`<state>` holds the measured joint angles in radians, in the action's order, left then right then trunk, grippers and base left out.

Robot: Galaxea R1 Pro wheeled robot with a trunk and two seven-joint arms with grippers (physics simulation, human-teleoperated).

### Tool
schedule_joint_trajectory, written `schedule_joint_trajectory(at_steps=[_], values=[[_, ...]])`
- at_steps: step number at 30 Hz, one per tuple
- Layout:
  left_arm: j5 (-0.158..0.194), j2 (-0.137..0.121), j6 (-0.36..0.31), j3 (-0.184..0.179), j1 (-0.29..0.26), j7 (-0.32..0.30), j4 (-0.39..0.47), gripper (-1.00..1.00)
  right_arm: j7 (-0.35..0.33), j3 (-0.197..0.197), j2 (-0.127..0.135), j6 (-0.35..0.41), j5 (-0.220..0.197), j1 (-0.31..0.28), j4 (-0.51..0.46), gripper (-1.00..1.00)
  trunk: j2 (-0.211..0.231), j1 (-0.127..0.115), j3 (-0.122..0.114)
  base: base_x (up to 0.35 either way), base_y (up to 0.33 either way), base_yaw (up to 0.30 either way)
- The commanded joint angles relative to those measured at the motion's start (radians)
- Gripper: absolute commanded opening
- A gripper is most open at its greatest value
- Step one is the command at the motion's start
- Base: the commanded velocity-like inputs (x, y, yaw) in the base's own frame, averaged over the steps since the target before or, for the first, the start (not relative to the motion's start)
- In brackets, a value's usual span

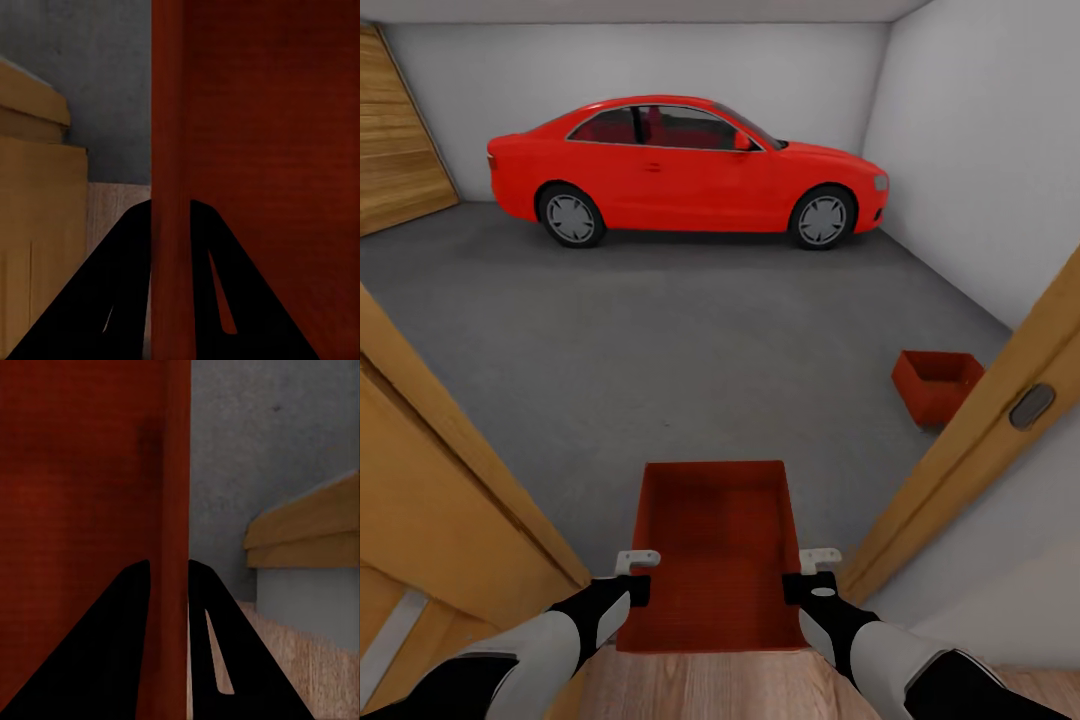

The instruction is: Move the two storage containers from the living room to the garage. In the garage, place one container on the floor and stack the other container on top of it (either order is fine).

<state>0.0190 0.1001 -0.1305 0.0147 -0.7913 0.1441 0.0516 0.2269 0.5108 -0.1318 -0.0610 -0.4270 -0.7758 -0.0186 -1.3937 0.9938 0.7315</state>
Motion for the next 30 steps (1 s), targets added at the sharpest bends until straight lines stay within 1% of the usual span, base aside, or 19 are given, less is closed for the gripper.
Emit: schedule_joint_trajectory(at_steps=[1, 30], values=[[-0.013, -0.018, 0.028, -0.027, 0.000, 0.009, 0.005, -1.00, 0.003, 0.003, 0.000, -0.005, -0.024, 0.000, 0.009, -1.00, 0.000, 0.001, 0.001, 0.322, 0.000, 0.000], [-0.013, -0.018, 0.028, -0.027, 0.000, 0.009, 0.005, -1.00, 0.003, 0.003, 0.000, -0.005, -0.024, 0.000, 0.009, -1.00, 0.000, 0.001, 0.001, 0.322, 0.000, 0.000]])
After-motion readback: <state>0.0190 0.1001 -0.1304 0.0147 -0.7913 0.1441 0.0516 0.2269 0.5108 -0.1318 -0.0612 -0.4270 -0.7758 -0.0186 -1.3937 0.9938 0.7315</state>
